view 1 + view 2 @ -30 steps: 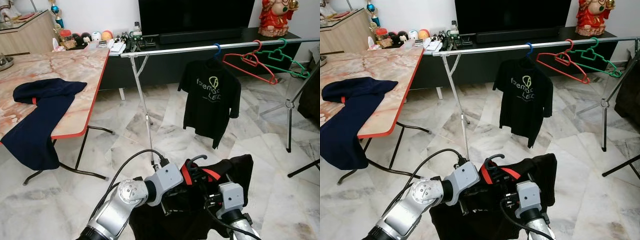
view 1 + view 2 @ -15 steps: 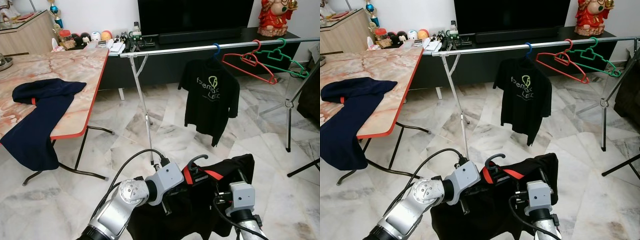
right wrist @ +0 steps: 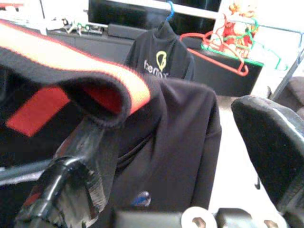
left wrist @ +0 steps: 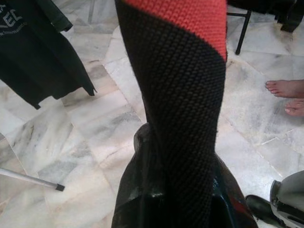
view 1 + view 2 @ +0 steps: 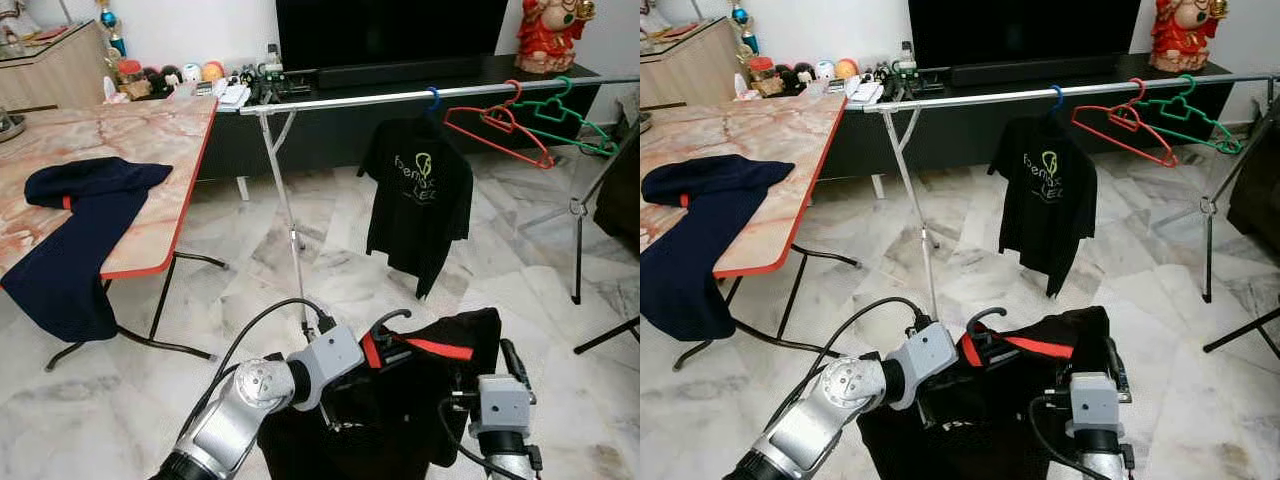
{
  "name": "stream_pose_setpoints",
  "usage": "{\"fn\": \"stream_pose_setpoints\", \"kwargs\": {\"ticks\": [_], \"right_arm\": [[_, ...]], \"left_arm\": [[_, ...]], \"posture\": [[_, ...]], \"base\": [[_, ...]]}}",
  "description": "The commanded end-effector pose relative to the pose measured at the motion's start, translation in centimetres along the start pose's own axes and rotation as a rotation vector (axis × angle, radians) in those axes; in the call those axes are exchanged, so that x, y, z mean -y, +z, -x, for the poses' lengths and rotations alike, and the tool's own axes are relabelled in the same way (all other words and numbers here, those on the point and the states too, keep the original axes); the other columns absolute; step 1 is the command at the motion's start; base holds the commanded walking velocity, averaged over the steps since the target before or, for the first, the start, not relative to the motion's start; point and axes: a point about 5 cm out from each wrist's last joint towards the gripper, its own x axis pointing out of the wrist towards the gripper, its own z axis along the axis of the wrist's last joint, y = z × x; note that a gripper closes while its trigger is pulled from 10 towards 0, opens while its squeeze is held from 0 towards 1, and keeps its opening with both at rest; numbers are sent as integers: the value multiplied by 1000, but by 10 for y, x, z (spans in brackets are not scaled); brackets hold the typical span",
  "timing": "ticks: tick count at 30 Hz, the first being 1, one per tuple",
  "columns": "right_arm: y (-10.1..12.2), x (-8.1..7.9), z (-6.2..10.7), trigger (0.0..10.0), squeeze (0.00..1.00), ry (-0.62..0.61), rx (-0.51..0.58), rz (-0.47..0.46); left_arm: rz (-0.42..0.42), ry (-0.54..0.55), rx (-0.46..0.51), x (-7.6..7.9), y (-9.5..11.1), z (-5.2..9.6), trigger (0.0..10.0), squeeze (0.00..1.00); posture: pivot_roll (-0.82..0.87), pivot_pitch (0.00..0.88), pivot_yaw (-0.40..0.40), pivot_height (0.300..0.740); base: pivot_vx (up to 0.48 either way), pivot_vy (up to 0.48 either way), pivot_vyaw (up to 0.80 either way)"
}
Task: Hang hanger
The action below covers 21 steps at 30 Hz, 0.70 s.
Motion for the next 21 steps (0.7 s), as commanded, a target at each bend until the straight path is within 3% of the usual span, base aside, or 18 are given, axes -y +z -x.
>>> {"fn": "stream_pose_setpoints", "kwargs": {"ticks": [1,10,12,21], "right_arm": [[2,-1,1,10000,0,-3,11,4],[8,1,-10,10000,0,-3,19,35],[3,-10,-11,10000,0,98,-27,35],[-1,-25,-13,10000,0,218,-93,-1]], "left_arm": [[-33,10,9,-2,2,1,10000,0],[-38,13,6,-3,2,1,10000,0],[-39,14,5,-3,2,1,10000,0],[-45,14,-3,-3,1,2,10000,0]], "posture": [[-26,47,57,740],[-26,55,56,740],[-26,56,56,740],[-21,59,55,740]], "base": [[0,0,0],[0,0,0],[0,0,0],[0,0,0]]}}
